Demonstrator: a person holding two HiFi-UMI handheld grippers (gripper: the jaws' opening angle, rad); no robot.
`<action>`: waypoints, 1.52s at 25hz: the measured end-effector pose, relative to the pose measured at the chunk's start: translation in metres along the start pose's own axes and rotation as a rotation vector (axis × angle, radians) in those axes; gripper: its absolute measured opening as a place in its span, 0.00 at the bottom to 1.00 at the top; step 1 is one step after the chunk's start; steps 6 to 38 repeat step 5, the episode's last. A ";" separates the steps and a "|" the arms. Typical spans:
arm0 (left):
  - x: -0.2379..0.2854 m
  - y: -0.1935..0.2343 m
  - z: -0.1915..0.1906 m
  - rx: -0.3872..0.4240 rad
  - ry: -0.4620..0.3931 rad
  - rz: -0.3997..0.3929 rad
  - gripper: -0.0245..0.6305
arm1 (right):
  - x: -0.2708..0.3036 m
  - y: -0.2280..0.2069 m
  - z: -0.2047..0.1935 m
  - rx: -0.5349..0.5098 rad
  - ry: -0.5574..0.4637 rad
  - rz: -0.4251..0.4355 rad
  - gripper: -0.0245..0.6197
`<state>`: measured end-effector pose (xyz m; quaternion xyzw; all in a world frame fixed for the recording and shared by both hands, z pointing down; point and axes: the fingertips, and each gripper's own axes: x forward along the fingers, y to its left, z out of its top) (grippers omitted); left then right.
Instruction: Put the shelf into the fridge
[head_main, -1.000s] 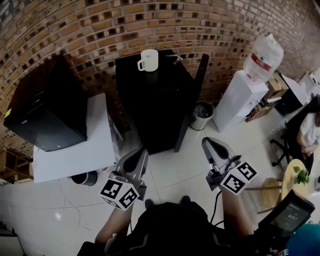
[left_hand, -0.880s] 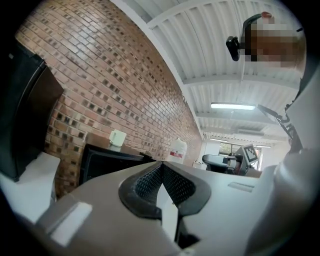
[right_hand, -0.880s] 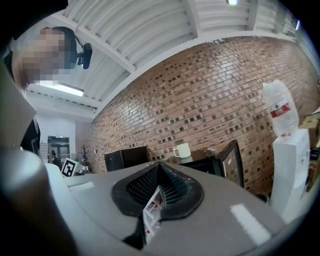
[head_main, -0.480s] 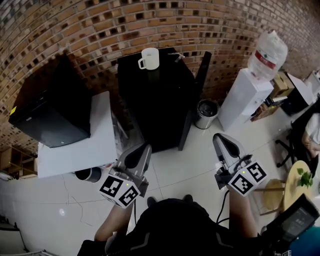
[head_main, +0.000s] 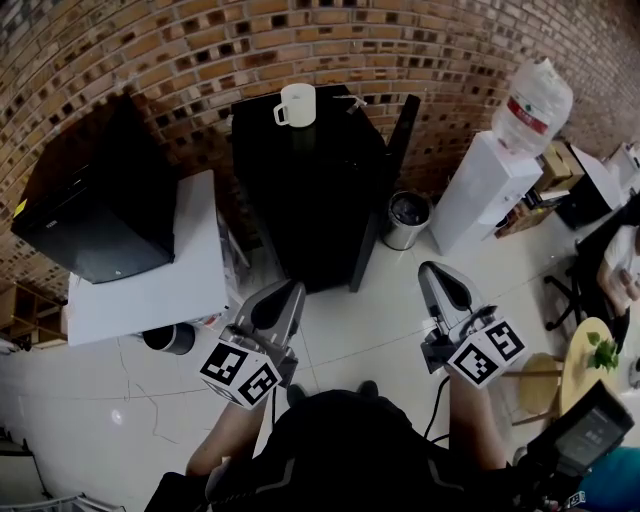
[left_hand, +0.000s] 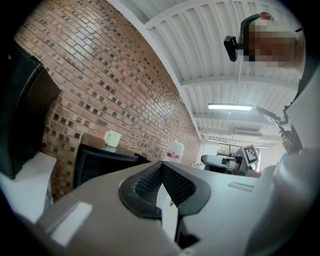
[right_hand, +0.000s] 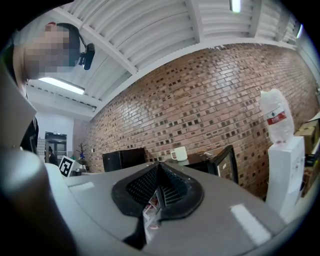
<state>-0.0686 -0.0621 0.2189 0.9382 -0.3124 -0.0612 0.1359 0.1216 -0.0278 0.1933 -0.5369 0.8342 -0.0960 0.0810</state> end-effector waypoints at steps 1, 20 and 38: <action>-0.001 0.000 -0.001 0.002 0.001 0.001 0.05 | -0.001 0.000 0.000 -0.003 -0.002 -0.002 0.05; -0.004 -0.002 -0.006 0.002 0.009 0.005 0.05 | -0.002 0.001 -0.002 -0.014 -0.002 -0.009 0.05; -0.004 -0.002 -0.006 0.002 0.009 0.005 0.05 | -0.002 0.001 -0.002 -0.014 -0.002 -0.009 0.05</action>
